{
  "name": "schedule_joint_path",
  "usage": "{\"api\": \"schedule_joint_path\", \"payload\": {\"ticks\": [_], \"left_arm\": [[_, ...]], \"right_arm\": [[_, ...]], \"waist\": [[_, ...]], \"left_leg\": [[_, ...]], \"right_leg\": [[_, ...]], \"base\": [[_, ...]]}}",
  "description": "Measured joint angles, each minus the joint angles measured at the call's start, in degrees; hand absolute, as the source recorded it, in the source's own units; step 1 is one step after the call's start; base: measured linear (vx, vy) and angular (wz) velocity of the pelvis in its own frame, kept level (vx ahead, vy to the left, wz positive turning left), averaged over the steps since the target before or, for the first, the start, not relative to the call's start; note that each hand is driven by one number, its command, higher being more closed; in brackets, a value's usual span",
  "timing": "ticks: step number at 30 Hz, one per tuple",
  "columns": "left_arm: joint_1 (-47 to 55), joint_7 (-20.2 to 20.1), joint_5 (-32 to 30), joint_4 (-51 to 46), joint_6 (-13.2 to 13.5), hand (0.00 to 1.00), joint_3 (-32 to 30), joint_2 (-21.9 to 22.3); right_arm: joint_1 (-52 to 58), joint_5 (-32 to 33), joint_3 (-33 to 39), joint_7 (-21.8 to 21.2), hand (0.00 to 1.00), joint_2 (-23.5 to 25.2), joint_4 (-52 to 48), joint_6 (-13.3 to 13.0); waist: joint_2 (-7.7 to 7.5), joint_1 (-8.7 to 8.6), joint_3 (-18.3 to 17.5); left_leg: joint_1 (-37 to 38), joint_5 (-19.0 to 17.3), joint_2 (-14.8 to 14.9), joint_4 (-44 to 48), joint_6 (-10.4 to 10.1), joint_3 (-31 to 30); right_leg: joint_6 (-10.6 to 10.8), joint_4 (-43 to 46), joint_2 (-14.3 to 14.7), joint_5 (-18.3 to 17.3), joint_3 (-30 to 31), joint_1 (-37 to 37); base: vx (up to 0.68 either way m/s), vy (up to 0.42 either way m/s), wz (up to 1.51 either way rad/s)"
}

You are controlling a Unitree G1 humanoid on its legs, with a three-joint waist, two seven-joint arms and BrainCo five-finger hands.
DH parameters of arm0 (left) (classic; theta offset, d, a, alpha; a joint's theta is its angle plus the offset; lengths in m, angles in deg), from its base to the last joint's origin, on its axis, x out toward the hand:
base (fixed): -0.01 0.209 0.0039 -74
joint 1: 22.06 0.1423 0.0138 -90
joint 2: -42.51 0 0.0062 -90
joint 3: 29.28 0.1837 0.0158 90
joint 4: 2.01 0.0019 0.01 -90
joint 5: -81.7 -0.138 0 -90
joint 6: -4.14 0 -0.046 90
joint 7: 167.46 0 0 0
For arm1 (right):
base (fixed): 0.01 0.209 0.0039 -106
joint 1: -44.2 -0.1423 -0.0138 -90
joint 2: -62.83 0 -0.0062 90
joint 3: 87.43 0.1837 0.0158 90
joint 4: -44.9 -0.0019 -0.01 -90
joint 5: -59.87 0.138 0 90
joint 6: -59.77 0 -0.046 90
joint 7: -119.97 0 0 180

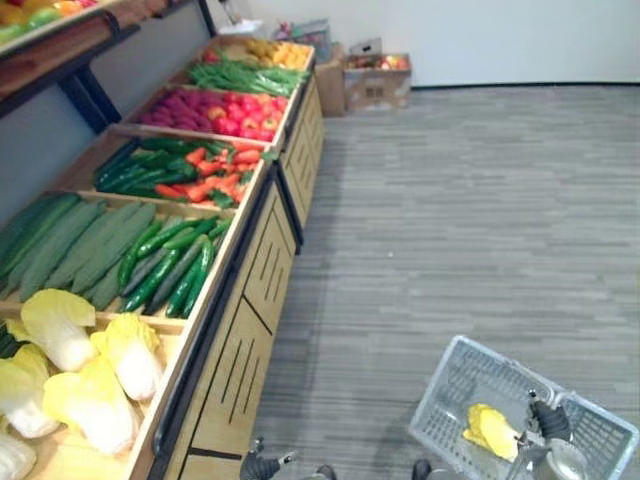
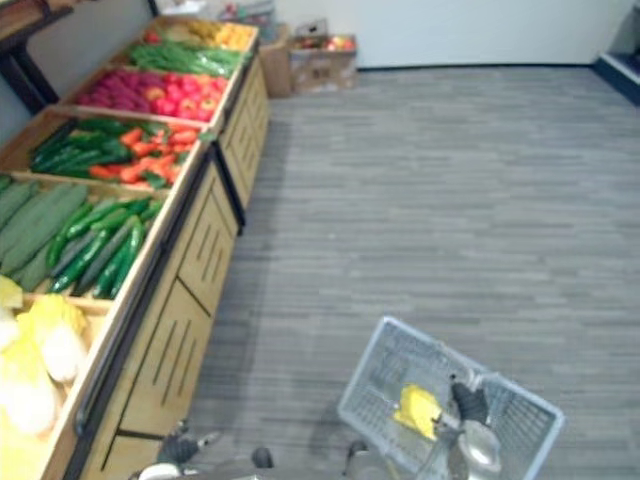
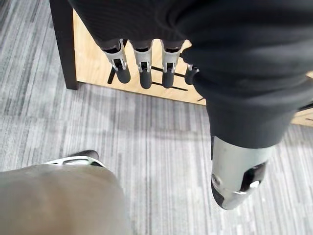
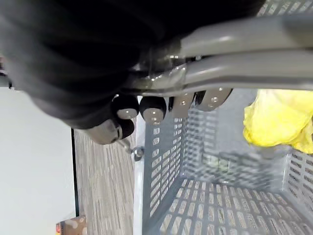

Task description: Pick vegetable in the basket

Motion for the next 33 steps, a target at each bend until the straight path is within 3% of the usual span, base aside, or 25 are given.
{"api": "schedule_joint_path", "payload": {"ticks": [3,5,7,10,11,12,14,16,18,20,21,22,23,24,25,26,28,29,31,33], "left_arm": [[1.4,0.0,-0.2,1.0,0.0,0.0,-0.1,-0.1],[2.7,0.1,-0.4,0.9,0.5,0.0,-1.3,0.0],[4.2,0.3,-0.6,1.2,0.6,0.0,0.3,0.5],[3.4,0.5,-1.1,2.4,0.5,0.0,1.7,-0.9],[3.5,0.5,-1.2,2.4,0.5,0.0,2.2,-1.5],[3.9,0.6,-1.1,2.2,0.5,0.0,2.6,-2.2],[4.0,0.5,-1.1,2.0,-0.1,0.0,3.5,-3.9],[4.0,0.5,-1.1,0.5,-0.2,0.0,4.6,-4.6],[3.8,0.5,-1.0,-0.9,-0.1,0.0,4.5,-4.8],[3.2,0.5,-0.7,-1.6,-0.1,0.0,4.4,-4.7],[2.8,0.5,-0.6,-1.6,-0.1,0.0,4.4,-4.4],[2.6,0.5,-0.6,-1.6,-0.1,0.0,4.4,-4.3],[1.8,0.5,-0.8,-1.3,-0.1,0.0,4.3,-4.5],[1.2,0.7,-0.6,-1.2,-0.5,0.0,3.9,-3.2],[0.9,0.6,-1.0,-1.4,0.1,0.0,3.6,-2.0],[0.8,0.6,-1.0,-1.5,0.5,0.0,3.3,-1.8],[0.6,0.7,-0.9,-1.6,0.7,0.0,3.1,-1.1],[0.6,1.0,-0.9,-1.5,0.7,0.0,3.1,-1.0],[0.6,1.0,-1.0,-1.5,0.7,0.0,3.2,-1.1],[0.9,1.4,-0.9,-1.7,0.6,0.0,3.1,-1.3]], "right_arm": [[-1.1,-0.1,-0.8,0.2,1.0,-0.1,0.1,0.0],[-1.6,-0.1,-2.4,0.0,1.0,0.0,0.2,0.0],[-2.8,-0.2,-2.0,0.0,1.0,-0.5,0.3,-0.2],[-2.7,-0.5,-0.5,0.1,1.0,0.4,0.9,-0.3],[-2.9,-0.5,0.6,0.2,1.0,0.9,0.9,-0.4],[-3.2,-0.6,0.9,0.2,1.0,1.5,0.7,-0.9],[-3.3,-0.6,1.0,0.4,1.0,2.3,0.7,-1.7],[-4.3,-0.8,0.9,0.4,1.0,2.4,0.7,-2.0],[-6.5,-1.3,0.6,0.5,1.0,2.4,0.8,-2.0],[-7.2,-1.9,0.5,0.5,1.0,2.4,0.7,-2.0],[-7.0,-2.1,0.8,0.8,1.0,2.5,0.7,-1.9],[-6.7,-2.5,0.9,1.1,1.0,2.5,0.7,-1.9],[-5.9,-2.9,0.9,1.6,1.0,2.3,0.6,-1.8],[-6.2,-3.0,1.4,1.8,1.0,1.9,0.8,-1.4],[-7.1,-3.4,2.0,2.2,1.0,2.3,0.6,-1.1],[-7.1,-3.4,2.1,2.3,1.0,2.4,0.6,-1.0],[-6.7,-3.3,2.8,2.5,1.0,2.2,0.5,-1.0],[-6.6,-3.2,2.5,2.5,1.0,2.6,0.6,-0.8],[-5.6,-3.0,2.2,2.4,1.0,3.0,0.5,-0.8],[-3.8,-3.0,2.2,2.5,1.0,2.8,0.5,-0.8]], "waist": [[0.41,1.56,0.8],[-1.63,3.12,1.3],[0.2,2.87,0.2],[-0.97,2.81,-0.3],[-1.61,2.74,-0.1],[-3.2,2.52,0.4],[-4.09,1.96,1.2],[-4.78,1.73,1.3],[-4.43,1.76,1.5],[-3.88,1.63,1.9],[-3.85,1.15,1.9],[-3.97,1.13,1.9],[-4.64,1.07,2.3],[-2.66,1.7,2.8],[-2.79,1.68,3.3],[-2.26,1.51,3.3],[-0.31,0.88,3.2],[0.44,1.57,2.9],[-0.8,1.0,2.9],[-0.77,1.2,2.9]], "left_leg": [[-0.4,-1.2,-1.0,5.7,2.1,-1.3],[-5.1,-3.2,-2.8,15.0,1.9,-3.9],[-5.1,-2.4,-3.2,7.6,2.9,-6.8],[-1.6,-3.5,-4.6,3.9,4.5,-4.3],[0.3,-3.5,-4.8,2.7,4.6,-2.5],[3.1,-4.2,-5.5,1.6,5.9,-1.2],[7.4,-5.6,-5.7,0.4,7.2,-0.3],[10.8,-5.7,-5.2,-1.1,7.3,0.8],[12.2,-5.7,-3.8,-1.4,7.3,2.1],[13.0,-5.7,-3.1,-1.2,7.0,2.1],[13.7,-6.6,-3.3,-0.9,5.0,1.9],[14.1,-7.1,-3.6,-0.7,4.1,1.8],[14.7,-8.5,-4.3,1.1,1.9,1.5],[14.9,-9.1,-3.0,2.3,1.2,1.6],[11.3,-9.7,-2.4,6.1,0.2,1.6],[11.4,-9.8,-2.3,3.6,0.4,1.6],[11.9,-3.3,-0.2,-4.2,-0.1,1.7],[12.4,-3.3,0.5,-1.8,-0.7,1.6],[9.5,-3.3,1.0,6.0,-0.7,0.0],[3.6,-2.0,3.6,20.5,-1.5,-2.6]], "right_leg": [[1.0,-3.3,-0.6,1.3,3.1,1.6],[1.6,-5.5,-2.7,2.4,5.8,4.0],[2.7,-5.5,-2.3,1.5,7.3,3.6],[4.7,6.9,-3.9,-1.4,10.3,-1.9],[4.7,15.7,-4.3,-1.4,11.3,-6.1],[5.4,23.9,-5.2,-0.9,11.0,-9.0],[7.4,34.2,-6.7,1.0,10.2,-12.4],[3.8,38.6,-8.7,-1.5,3.3,-14.7],[1.8,34.3,-8.6,-2.9,-4.3,-16.5],[2.1,21.5,-6.1,-2.1,-8.0,-16.5],[1.6,11.8,-4.5,1.9,-7.2,-16.2],[1.1,8.3,-3.9,5.3,-6.8,-16.0],[-2.5,3.4,-3.2,12.9,-4.8,-15.4],[-2.7,3.8,-2.0,14.0,-4.7,-14.5],[-3.4,2.0,-2.5,13.6,-3.9,-14.0],[-3.3,1.3,-2.5,13.6,-4.0,-13.2],[-2.3,0.2,-1.4,12.7,-5.0,-11.2],[-2.0,0.1,-0.8,11.4,-4.6,-10.2],[-2.0,-0.9,-1.6,9.8,-6.0,-7.9],[-2.3,-3.6,-1.0,8.9,-7.7,-3.8]], "base": [[0.24,0.131,-0.31],[0.25,0.074,-0.65],[0.24,0.196,-0.63],[0.26,0.189,-0.47],[0.23,0.202,-0.61],[0.23,0.185,-0.58],[0.27,0.126,-0.29],[0.27,0.079,-0.19],[0.24,0.029,-0.29],[0.33,-0.043,-0.01],[0.35,-0.102,0.22],[0.46,-0.161,0.31],[0.31,-0.107,0.02],[0.39,-0.111,-0.08],[0.27,-0.068,-0.19],[0.3,-0.084,0.05],[0.19,-0.056,0.05],[0.13,-0.054,0.02],[0.1,-0.078,0.25],[0.1,-0.096,0.31]]}}
